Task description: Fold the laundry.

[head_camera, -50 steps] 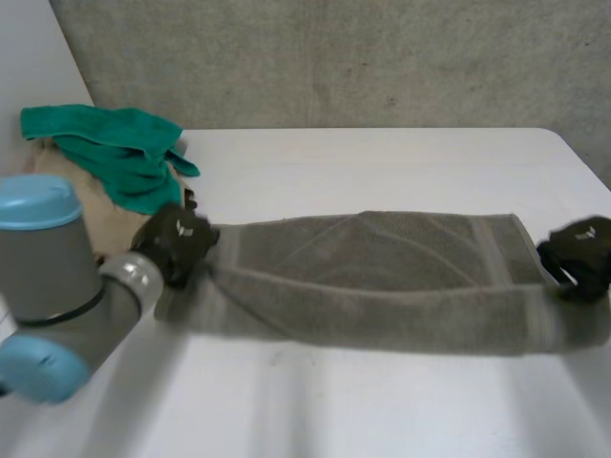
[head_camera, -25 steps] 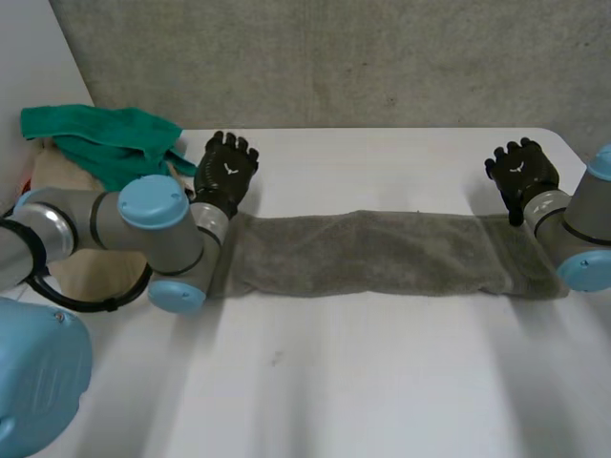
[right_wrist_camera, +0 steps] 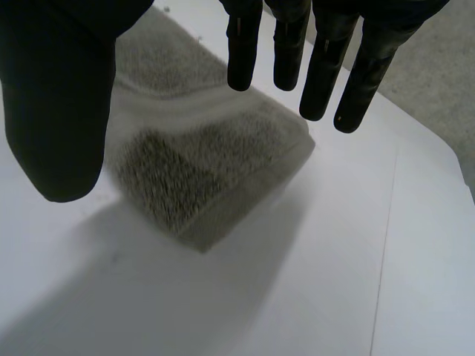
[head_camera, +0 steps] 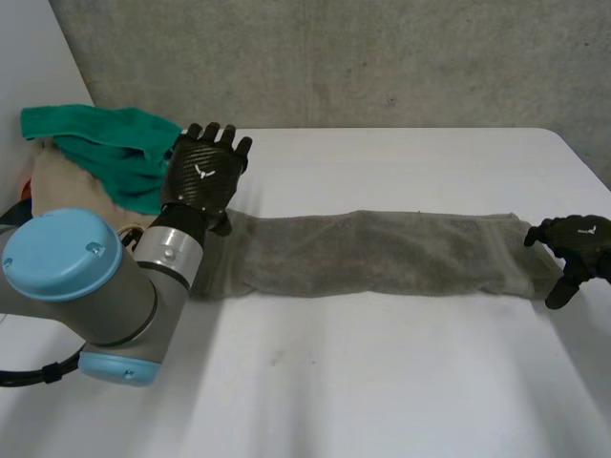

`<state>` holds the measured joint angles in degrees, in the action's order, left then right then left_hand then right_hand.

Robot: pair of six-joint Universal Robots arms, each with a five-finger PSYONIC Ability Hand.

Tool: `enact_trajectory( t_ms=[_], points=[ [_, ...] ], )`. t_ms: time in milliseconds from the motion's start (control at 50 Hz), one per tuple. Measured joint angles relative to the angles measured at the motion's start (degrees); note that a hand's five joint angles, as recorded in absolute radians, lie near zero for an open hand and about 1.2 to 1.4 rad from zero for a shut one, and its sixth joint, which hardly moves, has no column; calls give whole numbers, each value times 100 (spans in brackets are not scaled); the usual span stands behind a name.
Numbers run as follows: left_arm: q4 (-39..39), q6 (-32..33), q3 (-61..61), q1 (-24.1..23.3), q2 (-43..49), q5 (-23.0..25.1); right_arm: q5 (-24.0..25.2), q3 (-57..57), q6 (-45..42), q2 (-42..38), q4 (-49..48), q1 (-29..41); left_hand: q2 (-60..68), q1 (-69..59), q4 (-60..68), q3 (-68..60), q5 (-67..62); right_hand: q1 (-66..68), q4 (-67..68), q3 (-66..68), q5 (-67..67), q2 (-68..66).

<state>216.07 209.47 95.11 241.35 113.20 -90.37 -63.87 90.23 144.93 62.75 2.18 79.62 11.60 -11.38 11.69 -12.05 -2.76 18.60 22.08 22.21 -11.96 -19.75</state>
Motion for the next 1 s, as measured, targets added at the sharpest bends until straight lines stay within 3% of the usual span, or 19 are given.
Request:
enact_trajectory(
  t_ms=[80,140,180,200,220,420,560,660,780,880,900,1000],
  points=[
    [-5,-47,76,18,-14,-1,-23,67,-145,-263,-321,0,0,0,0,0,0,27,22,20,-33,-2],
    [-8,-42,87,37,0,-4,-43,22,-287,-539,-461,23,0,0,0,0,0,1892,1997,1995,-1905,-2176],
    [-9,-40,92,42,5,-6,-59,-29,-339,-640,-484,28,0,0,0,0,0,1892,1997,1995,-1905,-2176],
    [-10,-36,99,47,7,-8,-77,-81,-374,-708,-493,27,0,0,0,0,0,3405,4016,4049,-3919,-4339],
    [-10,-35,104,49,8,-9,-90,-116,-392,-741,-494,24,0,0,0,0,0,3612,4390,4382,-4275,-4670],
    [-83,-31,186,54,-194,-11,-649,-357,-578,-494,-770,-473,0,0,0,0,0,3709,4595,4568,-4430,-4747],
    [-216,-46,285,113,-512,-3,-1004,-602,-1681,-321,-1062,-978,0,0,0,0,0,3765,4595,4568,-4444,-4747],
    [-330,-52,336,151,-647,6,-985,-724,-2056,-225,-1183,-748,0,0,0,0,0,3775,4597,4568,-4460,-4747],
    [-493,-59,395,222,-799,8,-696,-850,-1796,87,-1607,462,0,0,0,0,0,3777,4599,4569,-4461,-4747],
    [-529,-63,442,261,-872,-3,-109,-824,-1519,206,-2088,2010,0,0,-1,0,0,3788,4600,4569,-4461,-4747],
    [-531,-64,466,263,-891,-4,107,-803,-1498,147,-2196,2521,0,0,0,0,0,3805,4600,4569,-4461,-4747],
    [-527,-65,551,255,-922,-9,590,-769,-1684,-360,-2325,3718,0,0,0,0,0,3804,4600,4569,-4479,-4747]
  ],
)
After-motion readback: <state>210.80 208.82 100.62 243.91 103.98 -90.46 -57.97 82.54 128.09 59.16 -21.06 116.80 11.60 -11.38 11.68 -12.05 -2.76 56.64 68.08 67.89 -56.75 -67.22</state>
